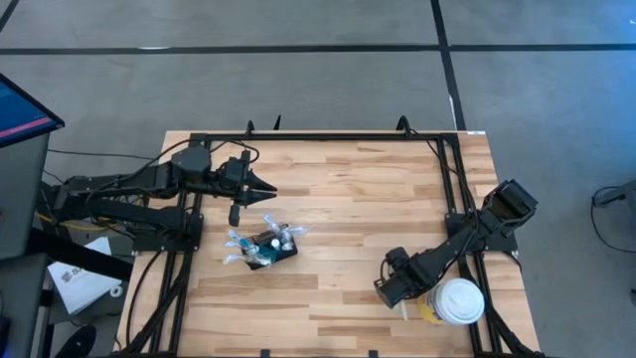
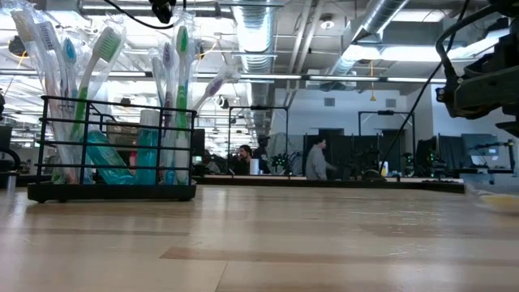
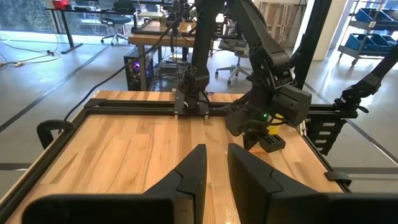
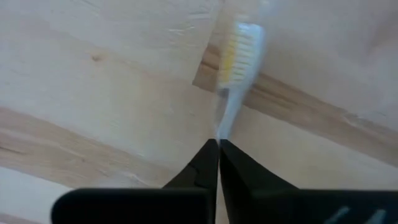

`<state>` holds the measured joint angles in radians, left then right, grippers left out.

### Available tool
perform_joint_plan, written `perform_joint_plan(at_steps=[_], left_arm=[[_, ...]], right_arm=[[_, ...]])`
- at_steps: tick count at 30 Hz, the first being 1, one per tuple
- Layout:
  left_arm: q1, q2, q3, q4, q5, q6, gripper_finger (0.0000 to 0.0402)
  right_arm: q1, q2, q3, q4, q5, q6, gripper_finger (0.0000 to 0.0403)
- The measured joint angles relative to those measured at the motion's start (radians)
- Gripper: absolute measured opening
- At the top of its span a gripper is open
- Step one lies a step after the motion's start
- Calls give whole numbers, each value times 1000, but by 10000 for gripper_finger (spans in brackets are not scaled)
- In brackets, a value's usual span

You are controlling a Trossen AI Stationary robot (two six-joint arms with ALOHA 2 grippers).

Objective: Pick & Place toothbrushing station
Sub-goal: Put the orange toothbrush into the top left section of the mesh organizer

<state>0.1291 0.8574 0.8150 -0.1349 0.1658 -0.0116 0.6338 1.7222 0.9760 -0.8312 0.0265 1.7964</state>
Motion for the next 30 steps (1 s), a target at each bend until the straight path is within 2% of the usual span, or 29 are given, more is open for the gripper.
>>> perform_joint_plan(at_steps=[11,15,21,30], left_arm=[[0,0,0,1,0,0,61],[0,0,0,1,0,0,61],[0,0,0,2,0,0,61],[0,0,0,1,0,0,61]], right_arm=[[-74,-11,3,-15,1,-161,0],[-137,-18,43,-37,27,-285,0],[-244,-17,151,-111,75,-492,0],[-394,-17,393,-191,160,-821,0]])
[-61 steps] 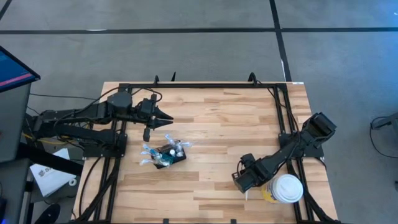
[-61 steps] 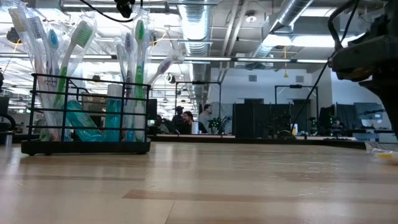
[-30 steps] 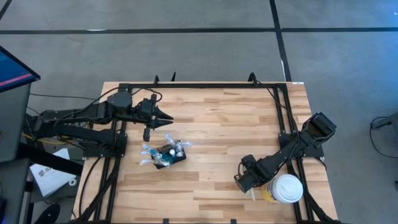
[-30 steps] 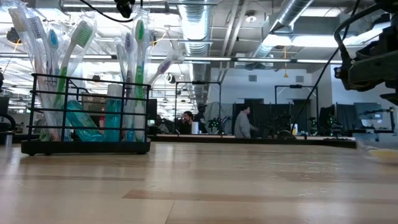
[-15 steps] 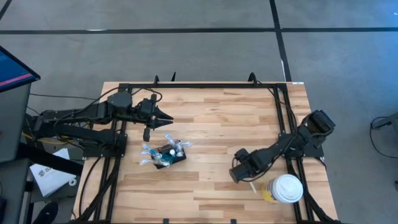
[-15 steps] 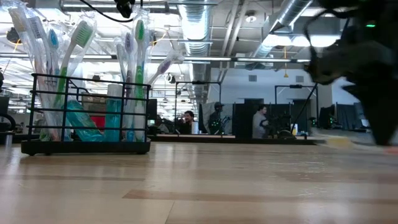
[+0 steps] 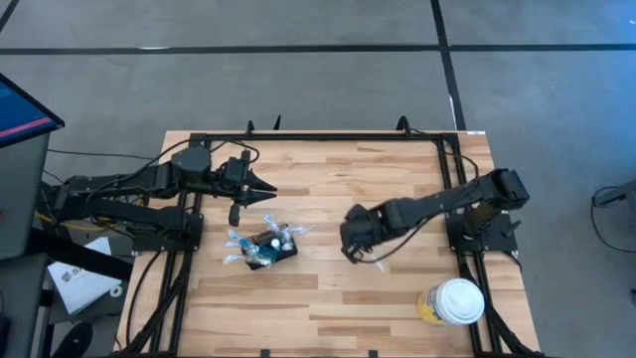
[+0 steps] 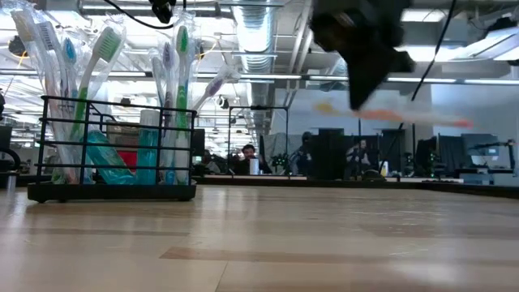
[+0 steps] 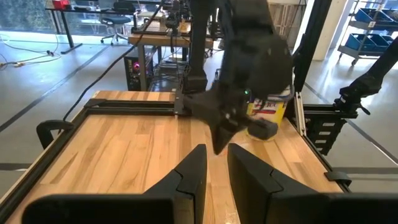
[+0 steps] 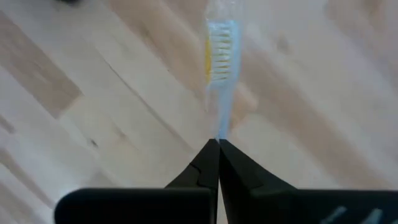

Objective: Pick & Place toothbrushing station
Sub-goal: Put the orange toothbrush into the top left section of the mesh organizer

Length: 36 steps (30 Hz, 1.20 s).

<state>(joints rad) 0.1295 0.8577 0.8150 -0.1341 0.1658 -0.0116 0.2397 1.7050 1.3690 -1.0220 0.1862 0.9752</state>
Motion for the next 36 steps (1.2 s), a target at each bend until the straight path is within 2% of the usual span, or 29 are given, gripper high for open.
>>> perform_joint_plan(at_steps=[11,22,36], left_arm=[[0,0,0,17,0,0,61],[0,0,0,139,0,-37,61],[0,34,0,250,0,-48,61]], right_arm=[[-77,0,276,-15,67,-309,0],[-79,0,457,-14,187,-556,0],[-79,0,508,315,208,-898,0]])
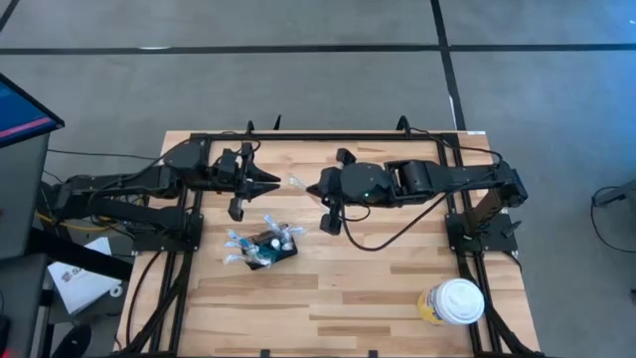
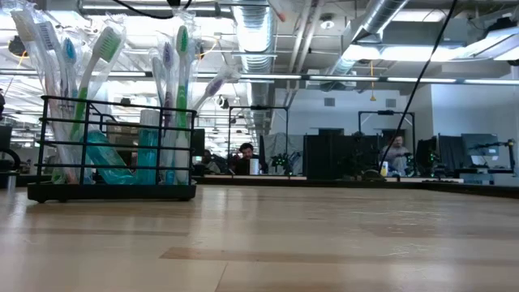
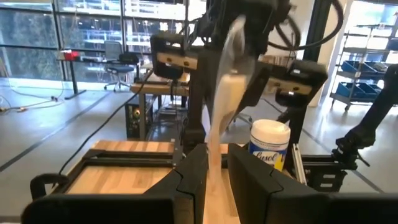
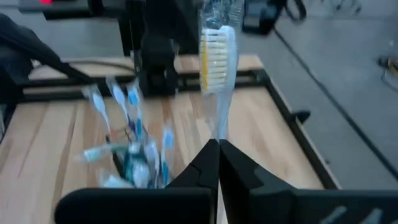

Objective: Pick & Place toothbrushing station
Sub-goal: Put the orange toothbrush into the top left section of the mesh organizer

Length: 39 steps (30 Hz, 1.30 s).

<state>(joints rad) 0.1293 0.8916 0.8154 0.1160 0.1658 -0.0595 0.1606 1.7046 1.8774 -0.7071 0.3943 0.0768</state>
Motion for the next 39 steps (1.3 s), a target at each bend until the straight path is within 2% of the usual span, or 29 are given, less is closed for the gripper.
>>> perform_joint_plan(at_steps=[2,9,21,32,39], left_arm=[[0,19,0,11,3,14,61],[0,99,0,127,116,35,61],[0,166,0,238,164,54,61],[0,162,0,254,155,55,111],[0,162,0,252,150,55,124]], right_arm=[[0,0,0,18,-1,-20,0],[1,0,0,58,-2,-54,0],[2,0,0,64,-4,-52,0],[2,0,0,69,-4,-51,0],[20,0,-1,80,-4,-58,0]])
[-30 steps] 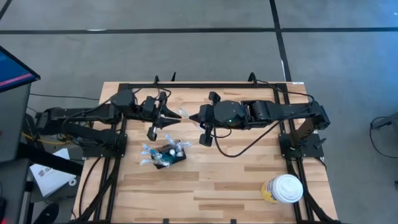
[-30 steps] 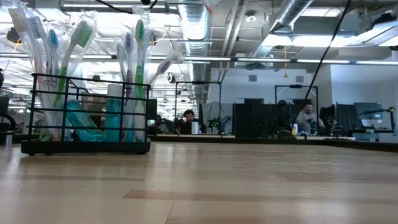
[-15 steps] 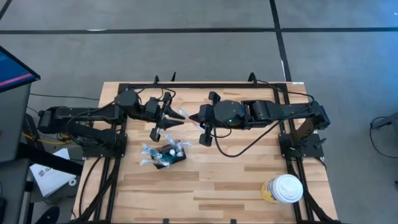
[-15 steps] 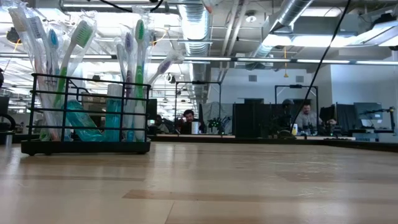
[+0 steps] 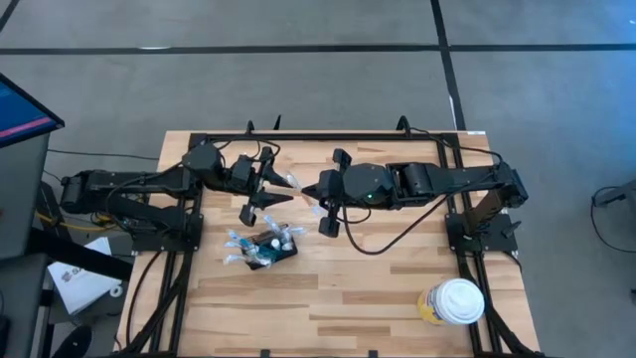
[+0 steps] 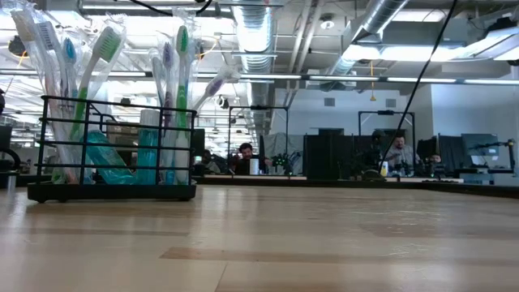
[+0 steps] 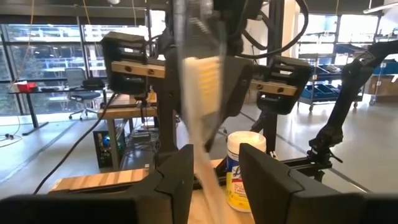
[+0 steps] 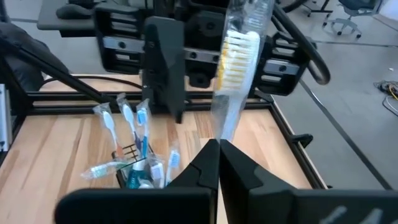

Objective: Pick & Place toothbrushing station
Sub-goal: Put the orange toothbrush into the top left section of the mesh organizer

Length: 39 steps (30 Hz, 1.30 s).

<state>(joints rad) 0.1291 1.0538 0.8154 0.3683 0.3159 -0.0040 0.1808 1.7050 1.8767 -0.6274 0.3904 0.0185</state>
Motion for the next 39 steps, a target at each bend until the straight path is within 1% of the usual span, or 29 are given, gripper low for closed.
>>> perform_joint_plan(at_steps=[8,12,14,23,27,32,39], left_arm=[[0,0,0,5,-2,0,122],[0,0,0,45,-2,0,122],[0,9,0,78,-2,0,122],[-5,60,0,114,-1,0,117],[-5,57,0,151,-1,0,87],[-4,45,0,154,0,0,16],[-4,45,0,151,5,-23,8]], right_arm=[[9,10,0,11,0,-19,0],[-1,10,-1,33,0,-19,0],[-7,10,0,35,-1,-19,0],[-13,10,-1,53,-1,-19,0],[-13,10,0,53,-1,-19,0],[-13,10,0,53,-3,-19,0],[-13,10,0,53,-3,-19,0]])
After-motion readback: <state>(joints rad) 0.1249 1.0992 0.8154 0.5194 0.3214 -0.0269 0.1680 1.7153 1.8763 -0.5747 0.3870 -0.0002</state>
